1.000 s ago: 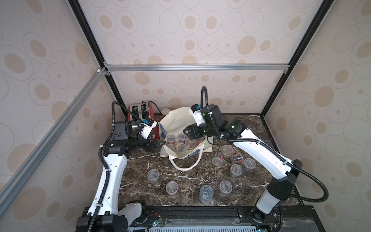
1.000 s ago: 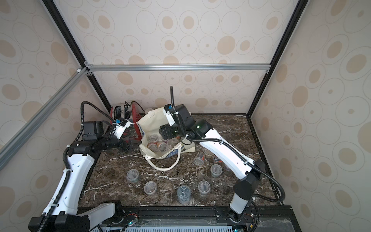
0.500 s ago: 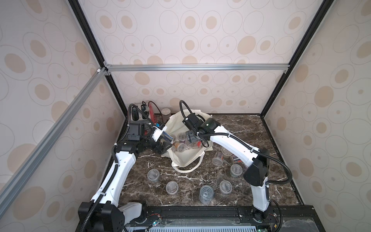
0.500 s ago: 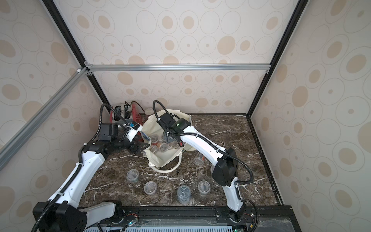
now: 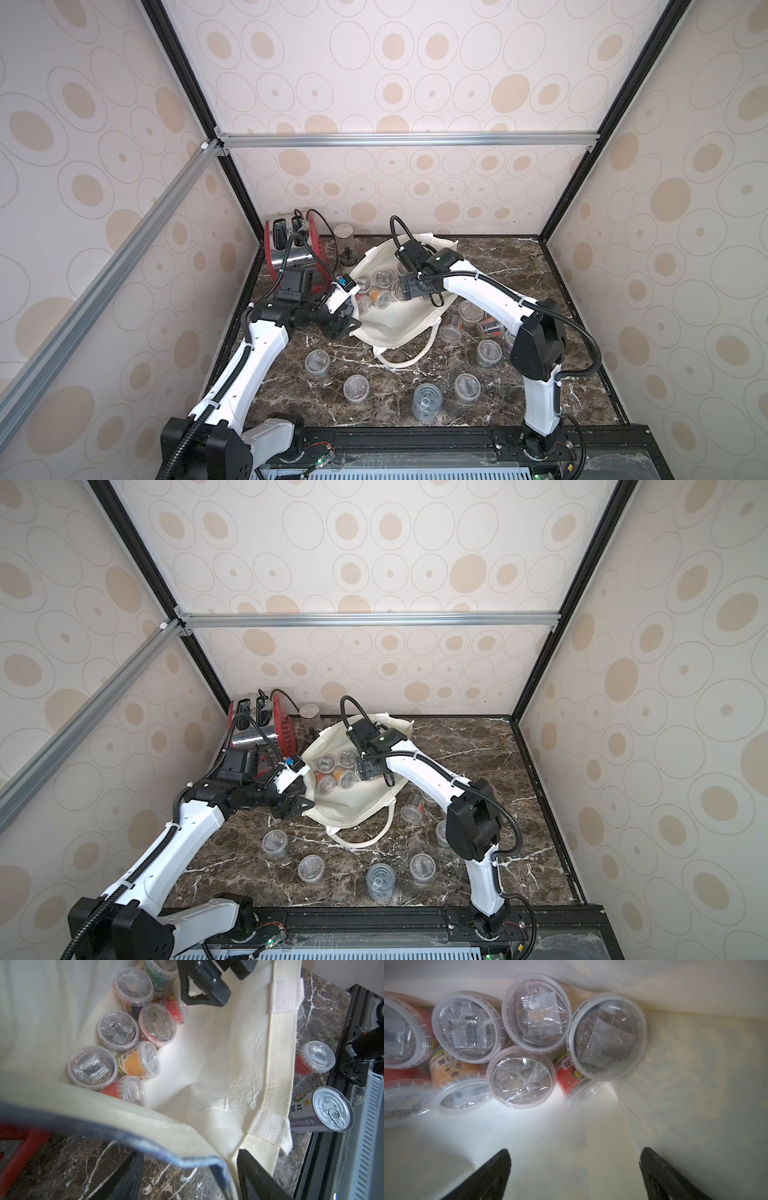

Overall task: Take out the seed jars from the canvas bag
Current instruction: Pick up the seed jar from the canvas bag.

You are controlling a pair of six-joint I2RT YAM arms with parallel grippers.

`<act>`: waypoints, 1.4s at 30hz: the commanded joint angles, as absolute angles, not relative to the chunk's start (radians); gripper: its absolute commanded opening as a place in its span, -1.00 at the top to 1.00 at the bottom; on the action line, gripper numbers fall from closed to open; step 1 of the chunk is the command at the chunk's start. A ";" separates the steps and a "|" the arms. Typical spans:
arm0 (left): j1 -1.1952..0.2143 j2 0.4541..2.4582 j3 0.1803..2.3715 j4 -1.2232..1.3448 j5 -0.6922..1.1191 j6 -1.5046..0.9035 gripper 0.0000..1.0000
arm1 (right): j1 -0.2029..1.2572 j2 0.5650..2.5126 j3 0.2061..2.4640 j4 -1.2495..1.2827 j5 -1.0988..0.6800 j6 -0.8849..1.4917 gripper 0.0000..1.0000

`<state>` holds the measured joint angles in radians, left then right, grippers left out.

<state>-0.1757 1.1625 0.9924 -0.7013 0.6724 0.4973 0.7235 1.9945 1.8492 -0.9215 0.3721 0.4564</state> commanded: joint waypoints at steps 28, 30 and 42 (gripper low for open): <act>-0.190 1.145 1.043 -0.811 0.710 0.514 1.00 | 0.655 2.200 1.970 -0.693 0.563 0.078 -0.99; -0.190 1.142 1.039 -0.811 0.712 0.522 1.00 | 0.636 2.217 1.983 -0.703 0.485 0.097 -0.99; -0.190 1.142 1.035 -0.799 0.702 0.506 1.00 | 0.630 2.200 1.983 -0.686 -0.126 0.024 -0.81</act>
